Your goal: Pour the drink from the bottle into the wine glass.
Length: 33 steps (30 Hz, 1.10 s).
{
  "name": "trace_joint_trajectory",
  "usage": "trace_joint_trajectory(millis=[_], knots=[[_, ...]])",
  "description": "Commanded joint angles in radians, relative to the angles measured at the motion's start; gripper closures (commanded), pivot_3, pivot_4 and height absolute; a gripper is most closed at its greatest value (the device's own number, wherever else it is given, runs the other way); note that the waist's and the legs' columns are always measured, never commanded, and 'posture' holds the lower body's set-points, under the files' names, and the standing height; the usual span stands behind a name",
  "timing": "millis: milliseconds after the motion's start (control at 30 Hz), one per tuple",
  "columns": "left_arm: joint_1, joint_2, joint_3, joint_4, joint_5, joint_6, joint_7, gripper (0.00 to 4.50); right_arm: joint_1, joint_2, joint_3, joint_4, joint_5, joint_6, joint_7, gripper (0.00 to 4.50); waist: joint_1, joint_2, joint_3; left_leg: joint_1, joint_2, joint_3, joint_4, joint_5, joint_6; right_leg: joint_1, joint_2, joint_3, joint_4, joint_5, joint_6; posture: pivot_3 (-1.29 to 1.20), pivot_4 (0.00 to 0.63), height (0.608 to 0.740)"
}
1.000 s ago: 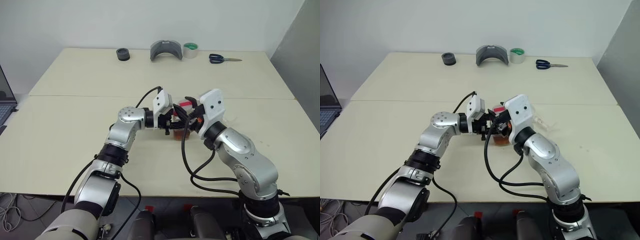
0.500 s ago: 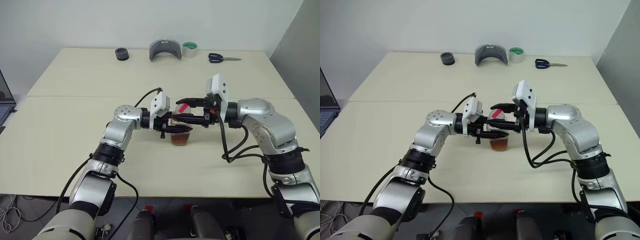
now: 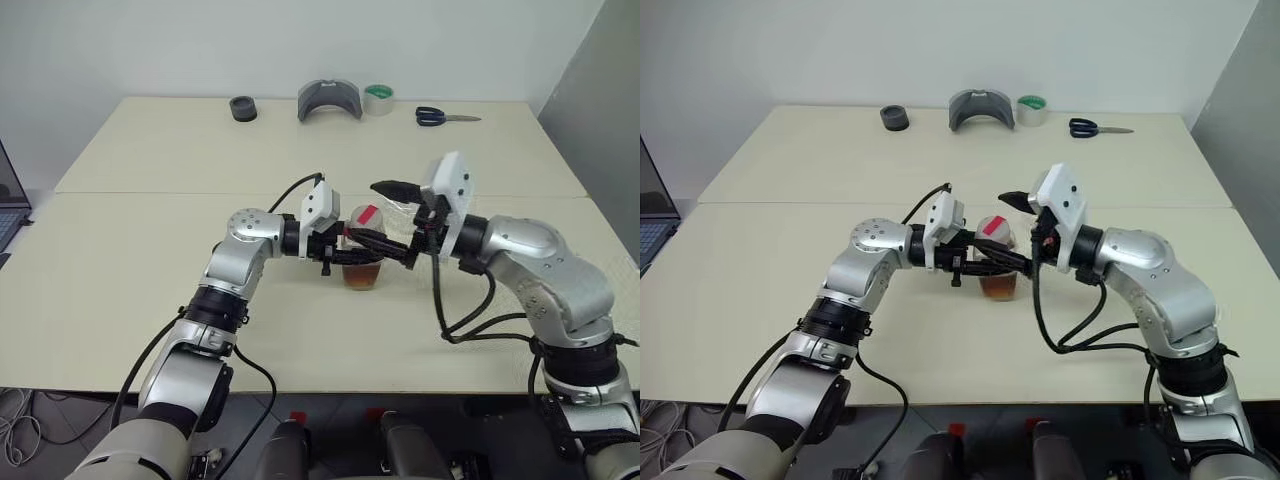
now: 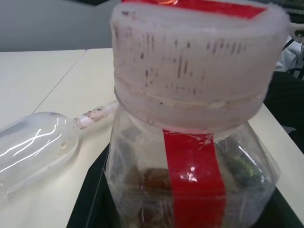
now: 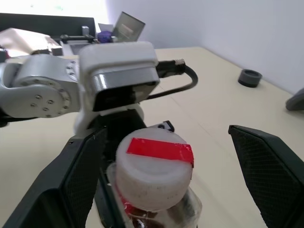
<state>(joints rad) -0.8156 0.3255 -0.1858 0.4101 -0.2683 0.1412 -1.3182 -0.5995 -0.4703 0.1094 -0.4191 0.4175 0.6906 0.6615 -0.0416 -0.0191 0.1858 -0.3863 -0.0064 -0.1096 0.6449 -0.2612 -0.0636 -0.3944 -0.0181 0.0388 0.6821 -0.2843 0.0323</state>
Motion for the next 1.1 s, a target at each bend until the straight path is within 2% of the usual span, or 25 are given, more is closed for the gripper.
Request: trace_joint_trajectory(millis=[33,467,867,1100], knots=[[-0.015,-0.007,0.017,-0.015,-0.014,-0.023,0.000,2.78,-0.002,0.014,-0.009,-0.024,-0.030,-0.033,-0.049,0.15,0.000,0.000,0.000,0.000,0.000,0.000,0.000,0.000,0.000,0.000,0.000,0.000,0.000,0.000,0.000,0.00,0.150,0.740],[-0.005,-0.005,0.018,-0.018,-0.012,-0.026,0.006,2.78,0.075,0.002,-0.083,-0.092,0.015,0.016,-0.095,0.15,0.001,0.000,0.000,0.000,0.000,0.000,0.000,0.000,0.000,0.000,0.000,0.000,0.000,0.000,0.000,0.00,0.150,0.740],[-0.045,-0.007,0.030,0.034,-0.019,-0.023,-0.001,2.78,0.097,0.008,-0.090,-0.207,0.177,0.097,-0.066,0.15,0.001,0.000,0.000,0.000,0.000,0.000,0.000,0.000,0.000,0.000,0.000,0.000,0.000,0.000,0.000,0.00,0.150,0.740],[-0.052,-0.007,0.029,0.044,-0.016,-0.031,-0.010,2.78,0.039,0.031,-0.009,-0.142,0.048,0.041,-0.147,0.15,-0.001,0.000,0.000,0.000,0.000,0.000,0.000,0.000,0.000,0.000,0.000,0.000,0.000,0.000,0.000,0.00,0.150,0.740]])
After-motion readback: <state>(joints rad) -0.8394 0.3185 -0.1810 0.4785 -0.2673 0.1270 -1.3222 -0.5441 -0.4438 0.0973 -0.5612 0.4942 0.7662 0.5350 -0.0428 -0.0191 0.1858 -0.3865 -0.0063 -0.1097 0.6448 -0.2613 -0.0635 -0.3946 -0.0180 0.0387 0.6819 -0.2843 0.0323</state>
